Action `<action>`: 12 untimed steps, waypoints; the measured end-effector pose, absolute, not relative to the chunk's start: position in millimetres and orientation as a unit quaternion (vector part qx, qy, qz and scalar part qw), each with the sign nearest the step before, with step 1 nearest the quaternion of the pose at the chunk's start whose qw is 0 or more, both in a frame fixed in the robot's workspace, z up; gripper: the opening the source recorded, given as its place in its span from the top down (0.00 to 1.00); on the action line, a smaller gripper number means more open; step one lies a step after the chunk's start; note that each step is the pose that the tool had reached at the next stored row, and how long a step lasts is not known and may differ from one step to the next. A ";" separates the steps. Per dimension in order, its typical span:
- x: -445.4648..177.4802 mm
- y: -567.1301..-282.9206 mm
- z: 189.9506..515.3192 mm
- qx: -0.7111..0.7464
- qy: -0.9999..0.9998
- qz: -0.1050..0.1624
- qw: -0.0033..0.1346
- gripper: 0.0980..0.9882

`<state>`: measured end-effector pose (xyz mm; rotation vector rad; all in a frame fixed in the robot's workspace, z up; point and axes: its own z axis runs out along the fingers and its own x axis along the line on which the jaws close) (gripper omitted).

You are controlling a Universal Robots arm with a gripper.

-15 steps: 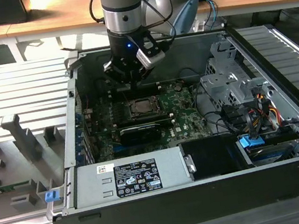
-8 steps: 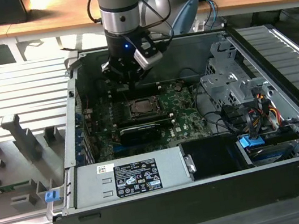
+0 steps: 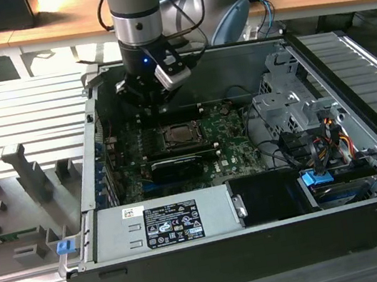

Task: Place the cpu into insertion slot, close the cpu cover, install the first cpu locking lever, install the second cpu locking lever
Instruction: 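Install the first cpu locking lever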

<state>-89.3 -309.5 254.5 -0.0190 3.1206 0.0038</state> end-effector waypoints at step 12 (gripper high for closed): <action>-102.3 -309.5 254.2 -0.006 1.000 0.002 0.010 0.99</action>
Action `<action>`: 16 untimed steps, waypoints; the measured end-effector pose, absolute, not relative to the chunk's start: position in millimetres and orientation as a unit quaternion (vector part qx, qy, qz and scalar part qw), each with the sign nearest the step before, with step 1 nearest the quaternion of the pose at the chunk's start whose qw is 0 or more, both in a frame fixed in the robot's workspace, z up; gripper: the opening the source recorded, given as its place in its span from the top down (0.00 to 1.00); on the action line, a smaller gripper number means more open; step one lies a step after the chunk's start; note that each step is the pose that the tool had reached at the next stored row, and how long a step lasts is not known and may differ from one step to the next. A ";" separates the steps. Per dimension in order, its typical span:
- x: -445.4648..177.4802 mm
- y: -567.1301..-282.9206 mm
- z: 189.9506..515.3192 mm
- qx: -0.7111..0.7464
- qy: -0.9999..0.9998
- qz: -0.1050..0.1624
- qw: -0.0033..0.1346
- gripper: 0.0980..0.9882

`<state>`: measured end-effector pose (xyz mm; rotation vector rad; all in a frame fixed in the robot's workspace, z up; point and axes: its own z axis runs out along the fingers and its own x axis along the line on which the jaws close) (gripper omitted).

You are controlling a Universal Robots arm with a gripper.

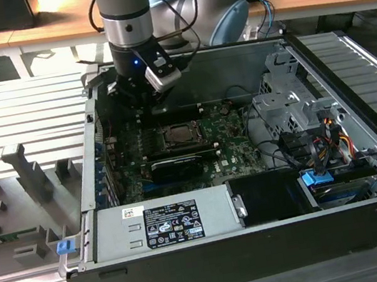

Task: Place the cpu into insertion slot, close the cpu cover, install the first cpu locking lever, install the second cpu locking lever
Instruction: 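Install the first cpu locking lever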

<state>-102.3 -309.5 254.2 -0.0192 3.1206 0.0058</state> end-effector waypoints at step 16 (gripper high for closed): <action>-114.3 -290.9 253.8 -0.006 1.000 0.002 0.010 0.99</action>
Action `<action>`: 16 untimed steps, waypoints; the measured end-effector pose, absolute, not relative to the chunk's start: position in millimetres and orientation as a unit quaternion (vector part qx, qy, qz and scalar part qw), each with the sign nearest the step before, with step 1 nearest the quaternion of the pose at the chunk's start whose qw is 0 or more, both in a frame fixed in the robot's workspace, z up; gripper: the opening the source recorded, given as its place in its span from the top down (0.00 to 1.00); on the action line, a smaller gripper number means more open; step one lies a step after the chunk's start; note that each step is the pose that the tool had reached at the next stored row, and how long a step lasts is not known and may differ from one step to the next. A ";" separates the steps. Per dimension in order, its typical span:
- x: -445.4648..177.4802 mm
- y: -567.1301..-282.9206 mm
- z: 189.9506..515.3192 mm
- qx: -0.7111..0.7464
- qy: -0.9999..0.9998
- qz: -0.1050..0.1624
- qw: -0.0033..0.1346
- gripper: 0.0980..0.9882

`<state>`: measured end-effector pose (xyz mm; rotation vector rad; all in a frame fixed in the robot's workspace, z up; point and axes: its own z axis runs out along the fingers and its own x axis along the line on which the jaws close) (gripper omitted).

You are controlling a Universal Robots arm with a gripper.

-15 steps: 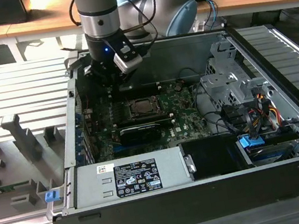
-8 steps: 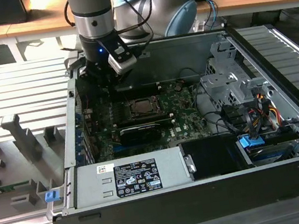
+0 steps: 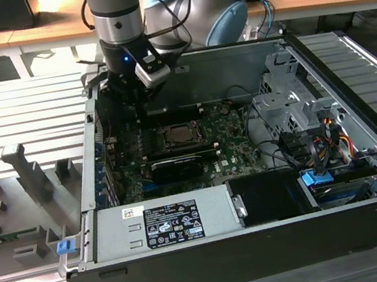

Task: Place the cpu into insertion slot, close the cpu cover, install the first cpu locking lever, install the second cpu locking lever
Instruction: 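Install the first cpu locking lever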

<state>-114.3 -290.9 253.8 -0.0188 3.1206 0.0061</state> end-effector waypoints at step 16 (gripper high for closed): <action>-101.2 -285.4 253.5 -0.006 1.000 0.001 0.010 0.99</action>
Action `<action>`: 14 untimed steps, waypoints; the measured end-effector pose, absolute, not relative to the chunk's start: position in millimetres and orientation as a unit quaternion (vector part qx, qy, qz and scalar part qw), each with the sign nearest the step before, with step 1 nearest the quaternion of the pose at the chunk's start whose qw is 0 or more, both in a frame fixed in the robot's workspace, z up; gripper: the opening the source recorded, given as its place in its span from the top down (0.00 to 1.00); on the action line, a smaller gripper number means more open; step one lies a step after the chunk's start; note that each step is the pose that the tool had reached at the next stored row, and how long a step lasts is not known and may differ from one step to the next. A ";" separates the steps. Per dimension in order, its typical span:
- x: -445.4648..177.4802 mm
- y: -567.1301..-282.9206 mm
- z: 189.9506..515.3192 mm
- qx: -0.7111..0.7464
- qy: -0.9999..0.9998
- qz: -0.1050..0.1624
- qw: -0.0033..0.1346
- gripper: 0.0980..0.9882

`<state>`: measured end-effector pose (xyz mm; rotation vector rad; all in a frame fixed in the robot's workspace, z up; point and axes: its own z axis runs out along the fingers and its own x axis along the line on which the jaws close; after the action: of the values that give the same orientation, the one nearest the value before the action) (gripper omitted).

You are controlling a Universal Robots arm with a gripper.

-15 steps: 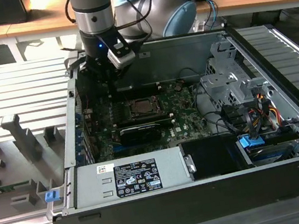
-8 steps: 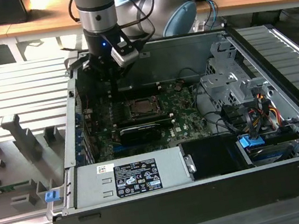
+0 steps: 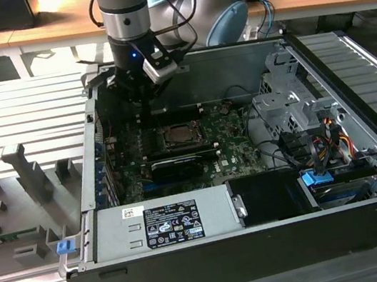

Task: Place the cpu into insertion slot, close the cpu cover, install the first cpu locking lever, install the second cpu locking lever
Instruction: 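Install the first cpu locking lever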

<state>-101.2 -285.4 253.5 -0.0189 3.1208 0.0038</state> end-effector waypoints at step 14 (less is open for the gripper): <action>-98.7 -285.4 252.8 -0.006 1.000 0.001 0.010 0.99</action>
<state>-98.7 -285.4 252.8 -0.0191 3.1209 0.0028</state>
